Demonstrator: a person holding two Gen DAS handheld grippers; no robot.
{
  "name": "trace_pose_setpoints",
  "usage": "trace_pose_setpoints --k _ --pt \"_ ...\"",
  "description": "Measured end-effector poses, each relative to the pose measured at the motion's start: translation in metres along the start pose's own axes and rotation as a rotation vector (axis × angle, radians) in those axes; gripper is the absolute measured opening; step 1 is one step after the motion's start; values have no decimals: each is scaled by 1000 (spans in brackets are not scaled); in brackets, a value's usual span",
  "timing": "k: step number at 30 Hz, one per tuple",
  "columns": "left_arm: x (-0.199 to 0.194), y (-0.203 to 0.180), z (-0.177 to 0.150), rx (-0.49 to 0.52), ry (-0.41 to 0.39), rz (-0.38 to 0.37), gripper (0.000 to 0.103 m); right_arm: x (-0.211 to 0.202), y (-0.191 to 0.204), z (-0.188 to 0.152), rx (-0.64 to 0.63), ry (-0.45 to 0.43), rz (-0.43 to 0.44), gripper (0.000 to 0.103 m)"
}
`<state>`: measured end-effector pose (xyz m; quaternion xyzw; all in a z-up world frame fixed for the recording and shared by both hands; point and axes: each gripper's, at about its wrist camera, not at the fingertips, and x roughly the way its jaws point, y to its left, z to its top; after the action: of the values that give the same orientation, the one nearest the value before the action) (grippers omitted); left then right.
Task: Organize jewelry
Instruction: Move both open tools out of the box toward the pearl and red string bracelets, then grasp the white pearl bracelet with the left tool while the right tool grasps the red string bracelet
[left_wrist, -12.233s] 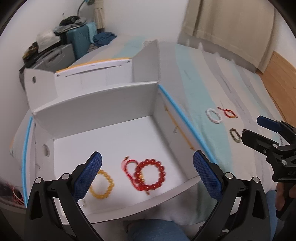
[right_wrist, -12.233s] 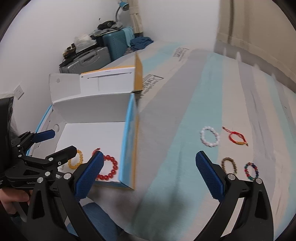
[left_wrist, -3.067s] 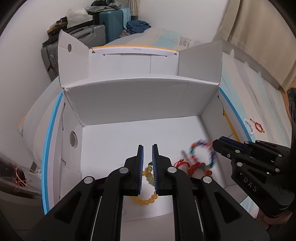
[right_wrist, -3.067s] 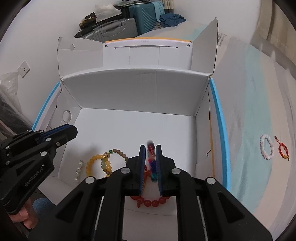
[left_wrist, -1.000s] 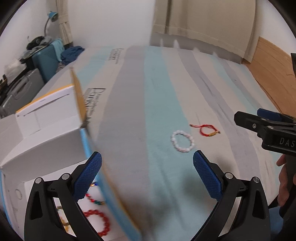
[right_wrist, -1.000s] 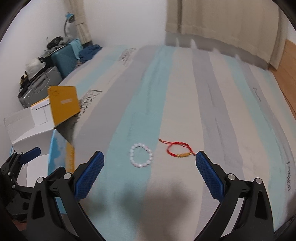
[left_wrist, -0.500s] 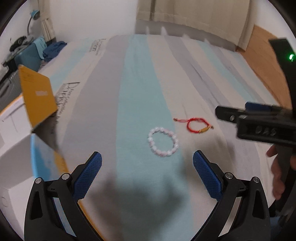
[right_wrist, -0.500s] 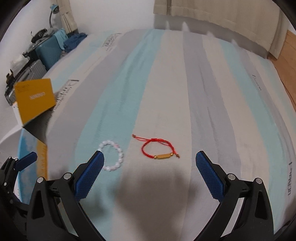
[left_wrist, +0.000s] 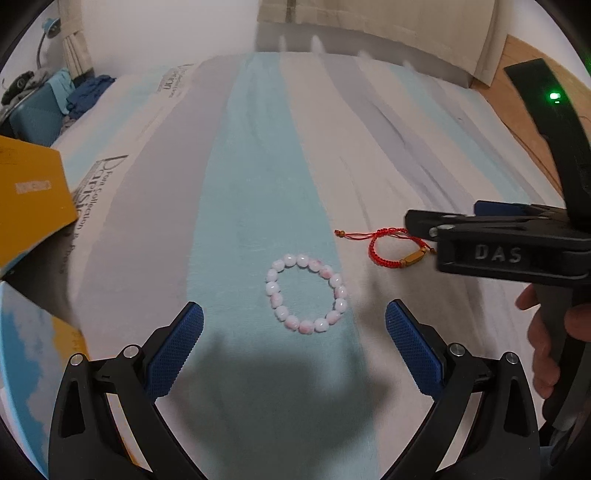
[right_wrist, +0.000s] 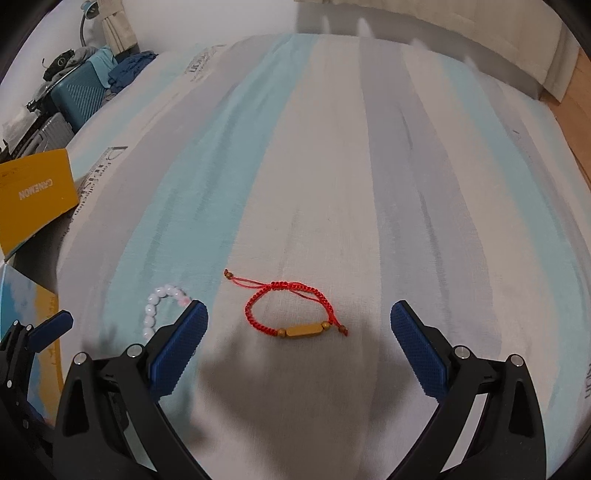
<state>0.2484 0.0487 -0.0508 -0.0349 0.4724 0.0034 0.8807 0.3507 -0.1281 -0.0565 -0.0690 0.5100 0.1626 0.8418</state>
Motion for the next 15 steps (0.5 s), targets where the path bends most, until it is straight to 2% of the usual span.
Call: trace_pose_setpoints --k 7,15 --pt "29 -3 -2 8 22 -12 97 32 12 5 -58 47 -32 95" --pt "55 -6 -3 20 42 -12 97 59 8 0 -55 93 -46 95"
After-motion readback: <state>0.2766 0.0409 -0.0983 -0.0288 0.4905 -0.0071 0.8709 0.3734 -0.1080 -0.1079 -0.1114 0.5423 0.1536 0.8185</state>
